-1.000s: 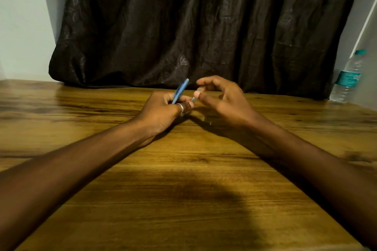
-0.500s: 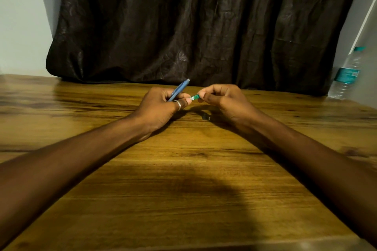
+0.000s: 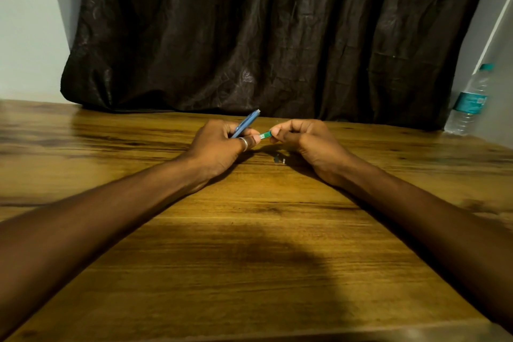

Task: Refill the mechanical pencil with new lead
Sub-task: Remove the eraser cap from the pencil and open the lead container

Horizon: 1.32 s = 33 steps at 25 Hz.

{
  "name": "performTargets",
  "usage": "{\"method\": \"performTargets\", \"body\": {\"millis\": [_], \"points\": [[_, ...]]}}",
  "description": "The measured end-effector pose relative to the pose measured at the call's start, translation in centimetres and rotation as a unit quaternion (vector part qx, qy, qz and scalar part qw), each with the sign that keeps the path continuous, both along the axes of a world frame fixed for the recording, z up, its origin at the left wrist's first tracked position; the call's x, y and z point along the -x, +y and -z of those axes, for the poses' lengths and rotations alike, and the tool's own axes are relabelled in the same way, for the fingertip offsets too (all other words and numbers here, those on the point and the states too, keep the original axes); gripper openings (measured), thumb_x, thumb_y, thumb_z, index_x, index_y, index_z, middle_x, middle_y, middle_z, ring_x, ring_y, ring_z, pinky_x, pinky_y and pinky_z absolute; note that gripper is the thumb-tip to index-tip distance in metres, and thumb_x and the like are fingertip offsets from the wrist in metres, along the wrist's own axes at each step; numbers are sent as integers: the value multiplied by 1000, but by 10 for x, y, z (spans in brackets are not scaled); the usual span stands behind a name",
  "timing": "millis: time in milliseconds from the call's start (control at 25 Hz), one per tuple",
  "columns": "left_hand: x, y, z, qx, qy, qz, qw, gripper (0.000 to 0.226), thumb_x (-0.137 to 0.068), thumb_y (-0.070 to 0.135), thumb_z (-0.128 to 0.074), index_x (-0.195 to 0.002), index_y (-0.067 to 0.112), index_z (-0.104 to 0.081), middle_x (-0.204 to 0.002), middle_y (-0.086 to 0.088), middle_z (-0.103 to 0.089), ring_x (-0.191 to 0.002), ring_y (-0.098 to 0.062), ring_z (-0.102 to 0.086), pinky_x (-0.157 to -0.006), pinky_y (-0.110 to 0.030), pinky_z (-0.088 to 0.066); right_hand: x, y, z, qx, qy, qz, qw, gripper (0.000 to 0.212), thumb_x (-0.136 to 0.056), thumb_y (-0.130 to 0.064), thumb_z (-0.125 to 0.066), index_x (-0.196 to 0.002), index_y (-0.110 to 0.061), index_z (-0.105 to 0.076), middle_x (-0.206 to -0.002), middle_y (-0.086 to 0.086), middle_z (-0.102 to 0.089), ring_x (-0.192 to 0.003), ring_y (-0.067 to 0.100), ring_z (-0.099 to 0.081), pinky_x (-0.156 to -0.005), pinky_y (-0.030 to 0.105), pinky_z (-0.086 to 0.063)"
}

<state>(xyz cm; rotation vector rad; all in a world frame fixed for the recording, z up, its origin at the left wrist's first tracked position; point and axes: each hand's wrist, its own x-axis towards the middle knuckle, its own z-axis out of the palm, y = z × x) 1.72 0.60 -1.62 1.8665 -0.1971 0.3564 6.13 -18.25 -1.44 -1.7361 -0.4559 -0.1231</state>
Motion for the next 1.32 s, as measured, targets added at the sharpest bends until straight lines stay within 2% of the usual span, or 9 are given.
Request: {"method": "performTargets", "body": {"millis": [200, 360, 520, 760, 880, 960, 1080, 1200, 1320], "points": [[2, -2, -1, 1, -2, -9, 1000, 15, -90, 16, -72, -103, 11, -79, -103, -5, -79, -90, -9, -68, -83, -19, -53, -1, 1, 0, -3, 5, -8, 1000, 9, -93, -9, -68, -89, -14, -74, -84, 2, -76, -78, 5, -69, -70, 18, -51], [1, -1, -2, -19, 2, -22, 1000, 13, -90, 21, -73, -101, 18, -80, -101, 3, -78, -96, -7, -69, -79, -16, -50, -2, 1, 1, -7, 8, -16, 1000, 8, -92, -11, -68, -88, -15, -75, -86, 3, -76, -80, 7, -69, -70, 18, -51], [1, -1, -2, -7, 7, -19, 1000, 14, -90, 20, -73, -100, 15, -81, -102, 1, -79, -101, -13, -71, -95, -29, -53, -2, 1, 0, -14, 9, -22, 1000, 7, -92, -10, -68, -90, -13, -74, -85, 2, -76, -79, 5, -69, -69, 16, -51], [-1, 1, -2, 11, 17, -50, 999, 9, -88, 20, -74, -93, 18, -81, -98, 4, -78, -98, -10, -69, -88, -25, -52, -11, 1, 1, -30, 2, 37, 999, 15, -96, -10, -63, -88, -14, -75, -89, 2, -76, -85, 5, -69, -78, 19, -49], [-1, 3, -3, 35, 5, -78, 996, 9, -88, 22, -73, -92, 20, -81, -95, 5, -79, -96, -11, -70, -87, -28, -54, -7, 2, 1, 45, -44, 40, 997, 14, -96, -10, -63, -89, -17, -74, -87, -1, -75, -76, -4, -67, -70, 17, -49], [-2, 5, -3, 59, -12, -120, 991, 10, -89, 25, -72, -92, 21, -81, -91, 4, -78, -92, -14, -70, -85, -33, -56, -3, 3, 1, 193, -134, 57, 970, 13, -96, -20, -65, -86, -26, -70, -86, -7, -74, -78, 1, -65, -74, 31, -53], [-2, 6, -3, 50, -39, -166, 984, 12, -91, 29, -69, -92, 23, -79, -82, 6, -73, -80, -11, -65, -72, -30, -50, 4, 9, -5, 417, -279, 96, 860, 10, -96, -37, -60, -87, -36, -64, -96, -17, -68, -105, 8, -52, -87, 38, -33], [-1, 4, -4, 43, -46, -170, 983, 10, -92, 27, -68, -91, 24, -78, -83, 6, -72, -77, -8, -62, -67, -26, -46, 7, 21, -10, 492, -345, 76, 796, 13, -96, -40, -56, -95, -32, -67, -105, -13, -67, -112, 13, -45, -79, 34, -16], [-3, 4, -3, 40, -49, -178, 982, 9, -91, 26, -69, -90, 24, -78, -83, 7, -73, -78, -8, -63, -69, -26, -46, 8, 26, -7, 519, -377, 67, 764, 16, -94, -40, -59, -98, -29, -69, -106, -13, -68, -109, 13, -45, -75, 35, -15]]}}
